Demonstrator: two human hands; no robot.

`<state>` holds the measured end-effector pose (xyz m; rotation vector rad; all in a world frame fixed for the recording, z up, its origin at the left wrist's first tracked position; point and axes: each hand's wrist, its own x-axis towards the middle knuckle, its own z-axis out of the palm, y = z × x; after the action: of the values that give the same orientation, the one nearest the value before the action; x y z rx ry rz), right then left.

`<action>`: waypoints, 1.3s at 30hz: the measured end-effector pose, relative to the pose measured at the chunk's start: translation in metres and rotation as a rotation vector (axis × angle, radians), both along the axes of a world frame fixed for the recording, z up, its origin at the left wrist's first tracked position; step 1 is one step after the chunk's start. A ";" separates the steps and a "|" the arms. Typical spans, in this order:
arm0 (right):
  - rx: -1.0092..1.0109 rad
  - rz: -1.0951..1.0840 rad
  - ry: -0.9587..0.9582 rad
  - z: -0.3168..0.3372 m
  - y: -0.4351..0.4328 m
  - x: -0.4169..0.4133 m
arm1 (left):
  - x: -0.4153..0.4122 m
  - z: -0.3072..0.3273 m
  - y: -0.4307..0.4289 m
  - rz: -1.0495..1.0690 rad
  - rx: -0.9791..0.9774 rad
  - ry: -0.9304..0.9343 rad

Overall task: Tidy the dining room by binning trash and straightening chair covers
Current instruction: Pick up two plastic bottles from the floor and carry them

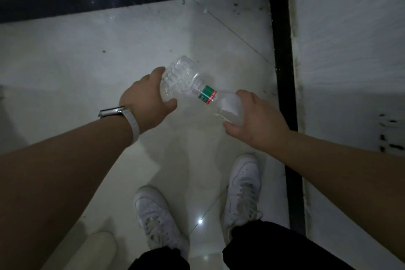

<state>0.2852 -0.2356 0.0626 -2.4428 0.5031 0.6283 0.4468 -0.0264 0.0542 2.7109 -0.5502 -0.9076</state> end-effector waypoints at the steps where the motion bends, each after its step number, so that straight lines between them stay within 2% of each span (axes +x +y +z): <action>1: 0.007 -0.020 -0.010 0.014 0.000 0.001 | -0.001 0.015 0.001 0.021 -0.015 -0.003; 10: 0.028 -0.123 -0.095 0.170 0.012 0.020 | -0.002 0.180 0.012 0.231 -0.153 0.023; 18: -0.019 -0.078 -0.133 0.327 0.019 0.034 | -0.009 0.338 0.028 0.426 -0.229 -0.054; 26: -0.026 -0.057 -0.184 0.462 0.023 0.048 | -0.028 0.471 0.044 0.582 -0.335 -0.057; 33: -0.028 -0.036 -0.278 0.558 0.037 0.041 | -0.044 0.568 0.056 0.636 -0.447 -0.122; 39: -0.049 -0.044 -0.307 0.623 0.058 0.034 | -0.055 0.623 0.077 0.662 -0.562 -0.137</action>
<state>0.3192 -0.1775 0.6854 -2.5056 0.4485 0.2177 0.3914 0.0501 0.6775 2.1991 0.0855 -0.3254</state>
